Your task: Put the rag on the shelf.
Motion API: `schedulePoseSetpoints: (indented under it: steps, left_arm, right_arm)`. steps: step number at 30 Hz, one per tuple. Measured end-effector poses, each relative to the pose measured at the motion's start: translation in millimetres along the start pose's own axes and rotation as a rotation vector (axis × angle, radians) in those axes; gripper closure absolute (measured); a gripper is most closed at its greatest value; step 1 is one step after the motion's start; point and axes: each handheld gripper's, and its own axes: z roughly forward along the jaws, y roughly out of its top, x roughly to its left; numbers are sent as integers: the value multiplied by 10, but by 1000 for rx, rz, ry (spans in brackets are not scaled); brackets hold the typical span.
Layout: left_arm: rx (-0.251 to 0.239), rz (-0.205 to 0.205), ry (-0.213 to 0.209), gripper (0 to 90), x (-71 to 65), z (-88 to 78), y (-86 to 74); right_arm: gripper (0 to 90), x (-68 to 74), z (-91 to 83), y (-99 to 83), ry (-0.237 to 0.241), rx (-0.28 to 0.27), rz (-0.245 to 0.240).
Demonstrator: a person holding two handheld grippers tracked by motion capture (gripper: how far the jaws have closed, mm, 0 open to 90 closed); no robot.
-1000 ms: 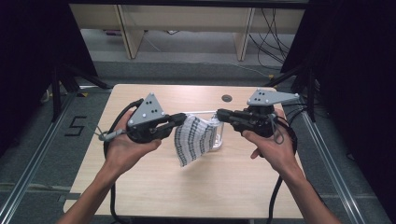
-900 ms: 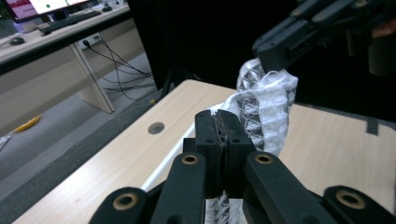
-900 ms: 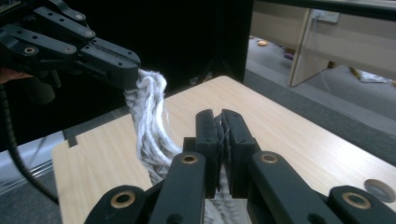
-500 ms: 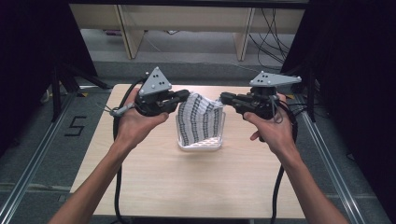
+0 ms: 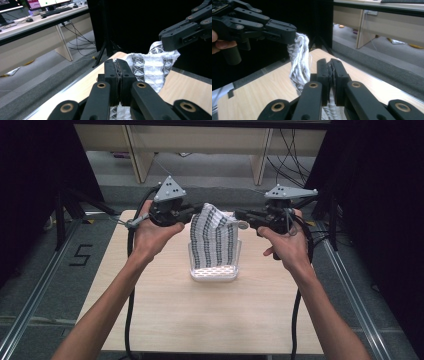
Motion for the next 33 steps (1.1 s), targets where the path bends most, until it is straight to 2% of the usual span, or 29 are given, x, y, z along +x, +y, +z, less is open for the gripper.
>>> schedulePoseSetpoints:
  steps: [3,8,10,11,14,17,22,24,25,26,27,29,32,33]
  left_arm:
    - [-14,-19,6,875,52,58,53]
    - [-24,-53,23,875,140,185,100]
    - [-21,-75,26,875,179,261,89]
    - [-3,-78,33,874,210,341,69]
    - [3,-95,32,873,253,408,45]
    - [17,-118,31,873,316,511,0]
    - [38,-153,52,872,437,661,-74]
    - [45,-168,59,872,480,714,-109]
    - [46,-187,65,871,514,758,-147]
    - [46,-187,65,871,514,758,-147]
    - [48,-189,69,871,526,776,-169]
    - [63,-207,79,871,556,819,-237]
    - [66,-217,87,869,592,838,-275]
    - [73,-216,94,867,609,850,-291]
  right_arm:
    - [868,-77,52,65,-10,0,24]
    - [868,-160,113,118,-24,-10,25]
    - [868,-197,145,129,-30,-3,49]
    - [868,-236,188,124,-37,8,73]
    - [868,-287,237,113,-43,15,72]
    - [868,-345,303,116,-56,17,99]
    - [868,-456,454,104,-75,49,117]
    - [867,-512,534,95,-92,55,149]
    - [867,-540,563,92,-91,55,144]
    - [867,-550,587,89,-104,62,162]
    - [867,-581,621,79,-110,63,153]
    - [867,-608,682,62,-116,76,175]
    - [867,-645,750,39,-128,90,166]
    - [867,-660,818,14,-144,108,186]
